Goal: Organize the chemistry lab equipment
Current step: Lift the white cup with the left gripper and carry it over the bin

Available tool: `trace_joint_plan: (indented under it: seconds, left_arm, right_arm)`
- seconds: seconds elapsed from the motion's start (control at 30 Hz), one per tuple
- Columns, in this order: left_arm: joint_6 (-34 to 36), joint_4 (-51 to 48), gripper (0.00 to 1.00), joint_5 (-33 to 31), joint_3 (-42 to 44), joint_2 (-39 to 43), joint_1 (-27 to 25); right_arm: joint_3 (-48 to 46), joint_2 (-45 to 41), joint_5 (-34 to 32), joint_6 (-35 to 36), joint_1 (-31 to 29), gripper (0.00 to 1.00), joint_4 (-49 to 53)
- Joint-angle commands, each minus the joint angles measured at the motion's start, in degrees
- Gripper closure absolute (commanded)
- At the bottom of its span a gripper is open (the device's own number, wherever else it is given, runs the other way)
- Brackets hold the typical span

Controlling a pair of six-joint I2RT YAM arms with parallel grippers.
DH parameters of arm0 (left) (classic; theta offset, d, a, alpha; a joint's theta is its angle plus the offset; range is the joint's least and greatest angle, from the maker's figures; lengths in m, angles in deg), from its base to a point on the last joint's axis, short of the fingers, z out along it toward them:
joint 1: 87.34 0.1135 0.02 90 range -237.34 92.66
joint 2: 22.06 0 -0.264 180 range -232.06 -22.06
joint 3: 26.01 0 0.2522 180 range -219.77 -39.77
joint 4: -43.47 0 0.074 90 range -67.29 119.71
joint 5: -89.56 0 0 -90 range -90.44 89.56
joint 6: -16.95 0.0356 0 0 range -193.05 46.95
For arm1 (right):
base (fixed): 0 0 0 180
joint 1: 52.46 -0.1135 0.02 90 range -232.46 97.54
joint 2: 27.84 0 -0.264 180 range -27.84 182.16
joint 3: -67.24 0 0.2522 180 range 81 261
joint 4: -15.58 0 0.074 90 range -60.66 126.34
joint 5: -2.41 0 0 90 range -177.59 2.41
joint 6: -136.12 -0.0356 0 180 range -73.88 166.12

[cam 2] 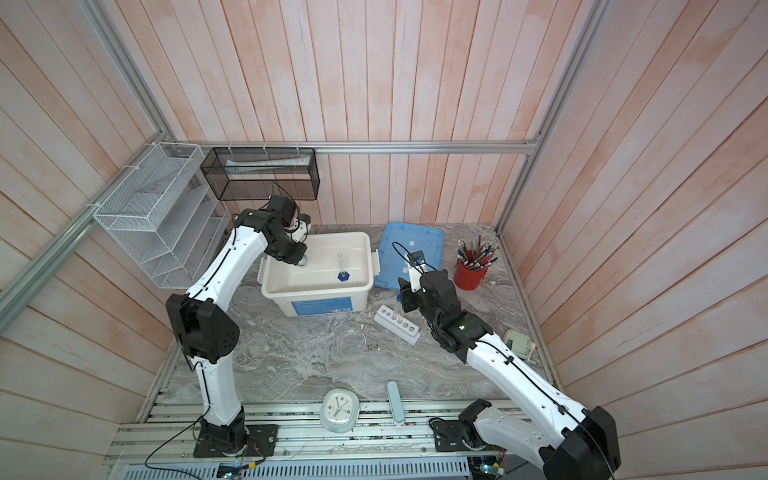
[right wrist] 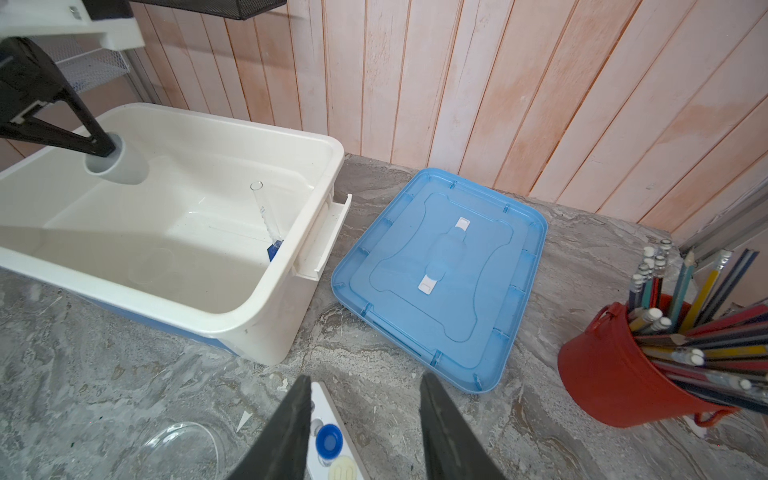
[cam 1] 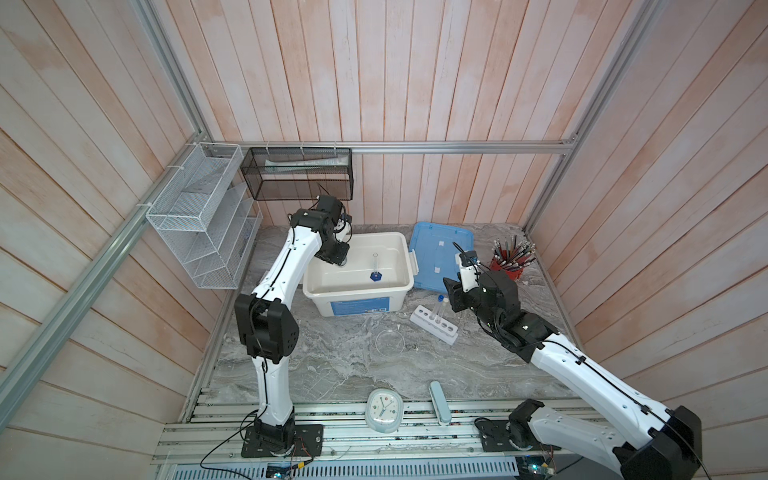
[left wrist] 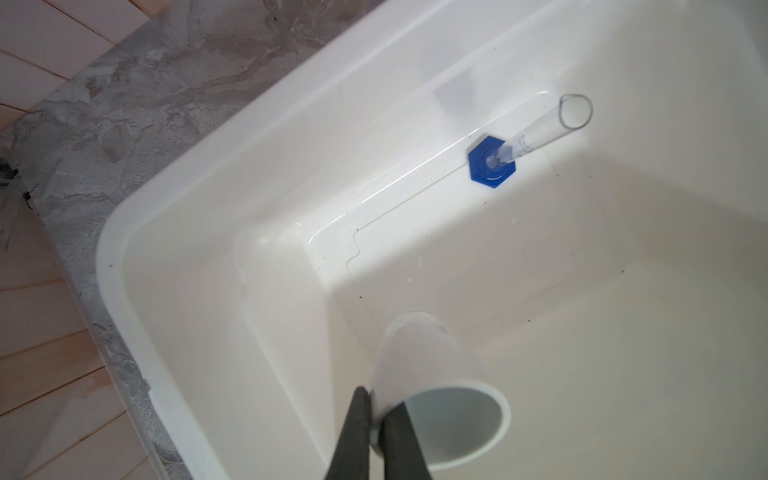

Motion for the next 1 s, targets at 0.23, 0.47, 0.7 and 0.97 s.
trace_joint_plan:
  seconds: [0.23,0.47,0.7,0.97]
  left_arm:
    - [3.0,-0.9,1.0,2.5,-3.8,-6.1,1.4]
    - [2.9,3.1,1.0,6.9,-1.3,-6.4,-0.4]
    - [4.2,1.8,1.0,10.0,-0.3,-5.5,-5.2]
    - [4.4,1.9,1.0,12.9,2.1,-4.9,-8.8]
  right_arm:
    - [-0.5,2.9,3.6,-0.3,1.1,0.56,-2.9]
    - [0.1,4.9,3.8,-0.5,1.6,0.56,-2.6]
    - [0.7,5.2,3.0,-1.2,1.6,0.56,-1.1]
    - [0.9,4.2,1.9,-1.7,1.6,0.56,0.4]
